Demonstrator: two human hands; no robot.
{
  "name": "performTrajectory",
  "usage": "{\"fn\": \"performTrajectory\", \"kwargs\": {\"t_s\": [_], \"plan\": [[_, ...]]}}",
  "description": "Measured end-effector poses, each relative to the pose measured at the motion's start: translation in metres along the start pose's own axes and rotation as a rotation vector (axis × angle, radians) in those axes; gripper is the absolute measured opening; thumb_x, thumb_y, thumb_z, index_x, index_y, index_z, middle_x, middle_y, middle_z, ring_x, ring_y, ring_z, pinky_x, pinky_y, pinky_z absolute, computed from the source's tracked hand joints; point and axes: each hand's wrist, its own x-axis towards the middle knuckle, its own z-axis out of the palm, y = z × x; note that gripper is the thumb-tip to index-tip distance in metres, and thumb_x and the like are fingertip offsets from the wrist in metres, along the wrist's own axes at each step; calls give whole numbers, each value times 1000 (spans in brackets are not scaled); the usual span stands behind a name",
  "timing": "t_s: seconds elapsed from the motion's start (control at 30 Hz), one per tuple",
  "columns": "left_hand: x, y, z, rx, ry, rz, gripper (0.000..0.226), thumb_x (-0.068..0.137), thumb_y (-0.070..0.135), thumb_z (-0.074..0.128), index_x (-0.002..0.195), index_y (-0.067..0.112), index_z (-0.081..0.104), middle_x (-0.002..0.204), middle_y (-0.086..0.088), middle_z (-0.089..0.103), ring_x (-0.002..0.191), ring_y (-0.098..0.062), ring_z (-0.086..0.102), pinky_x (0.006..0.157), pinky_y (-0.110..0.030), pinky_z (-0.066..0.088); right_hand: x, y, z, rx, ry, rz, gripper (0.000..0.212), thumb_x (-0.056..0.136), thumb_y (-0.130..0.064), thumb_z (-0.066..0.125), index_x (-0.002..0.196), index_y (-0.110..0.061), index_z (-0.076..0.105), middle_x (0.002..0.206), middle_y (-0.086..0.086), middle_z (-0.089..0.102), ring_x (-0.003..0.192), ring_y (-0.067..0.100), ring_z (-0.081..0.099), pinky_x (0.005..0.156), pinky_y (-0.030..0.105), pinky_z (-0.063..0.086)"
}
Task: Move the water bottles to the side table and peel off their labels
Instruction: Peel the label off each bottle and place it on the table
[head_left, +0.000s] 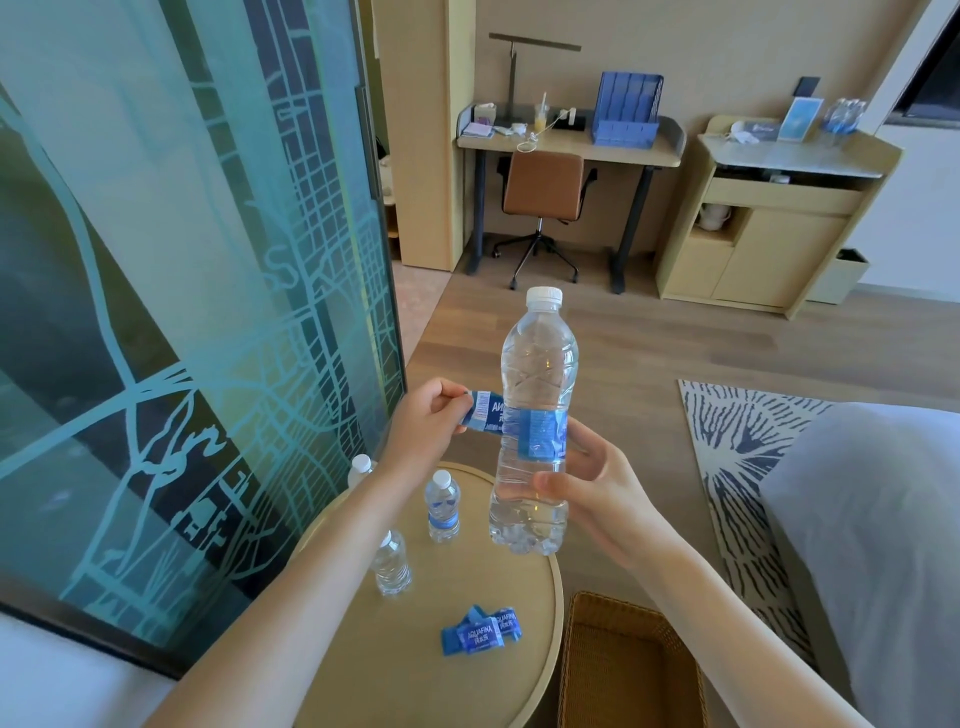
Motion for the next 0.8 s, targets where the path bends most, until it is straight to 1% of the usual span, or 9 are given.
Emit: {"fn": "performTrajectory", "kwargs": {"t_s": [0.07,0.13,0.23,0.4,0.5,0.6,0.67,0.73,0.8], "plan": [[0,0,0,3,-11,-11,9,97,17,60,94,13,68,85,1,73,76,-11,67,83,-41,59,1,1,0,-6,15,-1,67,76,-8,81,138,-12,57,126,20,68,113,38,67,93,46,56],[0,-1,0,-5,-26,-17,10,98,15,59,97,10,67,88,-3,73,78,-15,67,82,-40,59,1,1,0,-2,27,1,67,75,-8,80,138,-12,57,126,20,68,113,38,68,92,46,56],[-2,1,-1,-41,-34,-1,8,98,16,59,96,15,67,88,-1,71,77,-14,67,77,-32,59,1,0,-1,11,51,7,67,74,-7,80,137,-12,58,123,19,70,111,35,69,88,40,58],[-5,2,-3,-26,-64,26,9,99,20,57,99,23,65,92,-2,73,84,-20,71,84,-38,58,1,-1,-3,-10,87,4,66,72,-8,82,133,-13,59,121,16,72,110,34,70,86,39,59],[-7,3,-2,29,-81,54,11,99,21,57,106,24,64,95,10,72,88,-15,71,89,-38,58,1,-1,-3,-36,98,1,66,71,-11,84,132,-14,59,120,15,72,109,35,70,89,44,59],[-9,4,1,55,-95,87,13,98,20,59,111,23,64,106,11,68,99,-12,68,95,-40,55,1,0,-3,-52,122,1,67,69,-13,85,132,-15,60,119,14,73,107,34,71,86,43,59],[-12,5,1,59,-85,116,14,97,21,62,109,27,63,109,15,66,106,-5,63,97,-33,50,2,0,-3,-51,131,-2,68,69,-13,85,131,-15,60,118,14,73,106,34,72,84,41,59],[-16,7,2,59,-63,144,15,96,24,64,108,33,62,112,19,64,108,3,58,93,-25,45,3,-1,-3,-47,140,-7,67,68,-12,85,130,-15,61,118,14,74,105,33,72,83,40,60],[-22,10,3,78,-22,176,23,94,28,67,116,31,61,117,20,60,114,-4,55,96,-25,42,4,-1,-4,-36,152,-12,64,68,-8,83,128,-17,63,116,14,74,103,33,73,82,39,60]]}}
